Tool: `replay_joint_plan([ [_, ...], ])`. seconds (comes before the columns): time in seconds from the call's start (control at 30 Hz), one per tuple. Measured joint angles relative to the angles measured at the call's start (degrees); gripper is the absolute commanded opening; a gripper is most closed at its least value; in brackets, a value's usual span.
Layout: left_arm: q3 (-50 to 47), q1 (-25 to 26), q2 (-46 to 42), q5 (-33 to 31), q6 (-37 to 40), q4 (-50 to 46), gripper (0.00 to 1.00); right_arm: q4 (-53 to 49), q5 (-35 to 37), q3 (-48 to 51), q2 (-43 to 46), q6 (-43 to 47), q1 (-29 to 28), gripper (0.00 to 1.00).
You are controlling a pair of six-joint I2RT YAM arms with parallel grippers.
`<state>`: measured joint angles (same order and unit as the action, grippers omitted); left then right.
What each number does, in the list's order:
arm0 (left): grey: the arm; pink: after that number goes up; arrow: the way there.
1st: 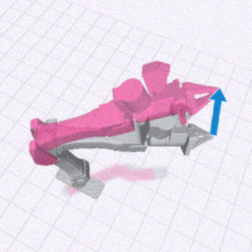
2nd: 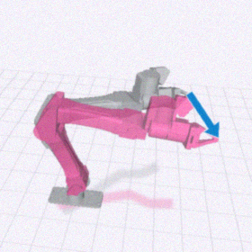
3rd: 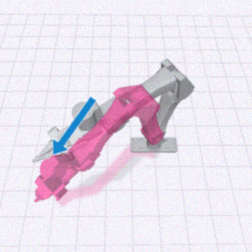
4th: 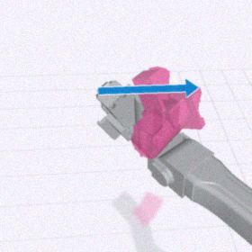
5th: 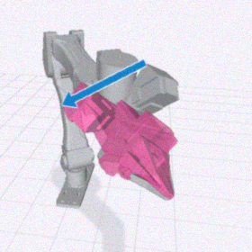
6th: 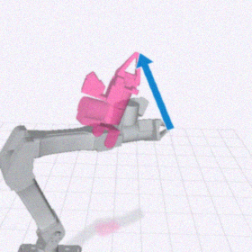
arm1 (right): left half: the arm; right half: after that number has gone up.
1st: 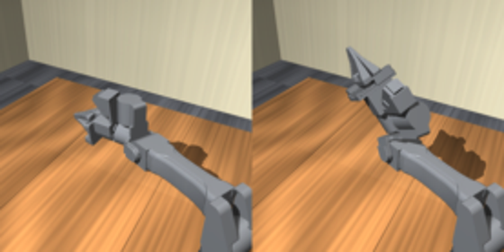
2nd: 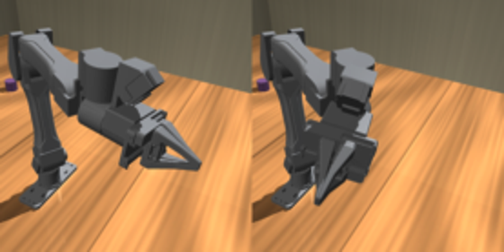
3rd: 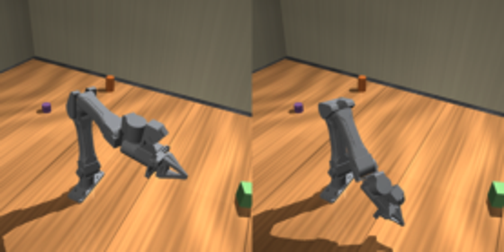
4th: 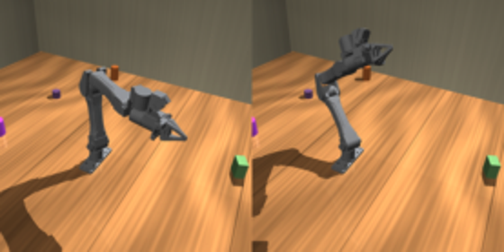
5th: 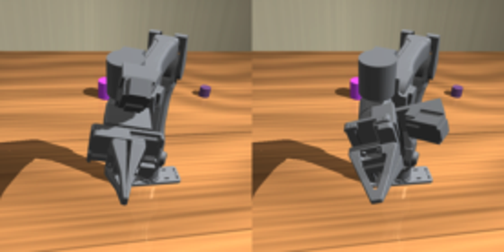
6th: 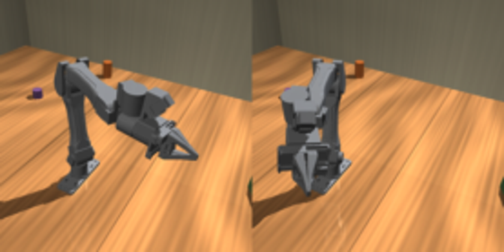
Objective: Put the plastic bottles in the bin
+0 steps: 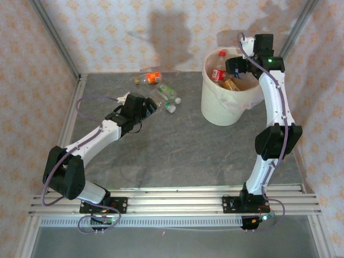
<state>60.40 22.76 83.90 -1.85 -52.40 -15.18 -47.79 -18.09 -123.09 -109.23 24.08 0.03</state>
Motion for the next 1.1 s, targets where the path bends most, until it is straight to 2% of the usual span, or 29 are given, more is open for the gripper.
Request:
replay_joint_plan([
  [0.13, 0.46, 0.0, 1.55, 0.44, -0.02, 0.02, 1.0, 3.85, -0.46, 2.54, 3.06, -2.78, 0.02, 0.99],
  [0.33, 2.12, 0.0, 4.9, 1.9, -0.02, -0.02, 1.0, 15.17, -1.64, 17.46, 15.47, -10.19, 0.02, 0.99],
  [0.57, 7.17, 0.0, 10.1, 4.11, 0.02, -0.87, 1.0, 26.27, -4.57, 29.57, 26.62, -19.63, 0.02, 0.99],
  [0.77, 13.03, 0.0, 16.74, 5.51, 0.02, -2.6, 1.0, 33.55, -9.25, 39.82, 35.1, -31.52, -0.24, 0.99],
  [0.9, 18.84, 0.0, 20.83, 4.94, 0.31, -6.51, 1.0, 35.26, -11.93, 44.06, 40.41, -35.69, -3.08, 0.99],
  [1.1, 31.17, -0.02, 29.18, 1.31, 1.97, -11.76, 1.0, 35.41, -14.14, 48.52, 47.95, -36.96, -8.15, 0.99],
])
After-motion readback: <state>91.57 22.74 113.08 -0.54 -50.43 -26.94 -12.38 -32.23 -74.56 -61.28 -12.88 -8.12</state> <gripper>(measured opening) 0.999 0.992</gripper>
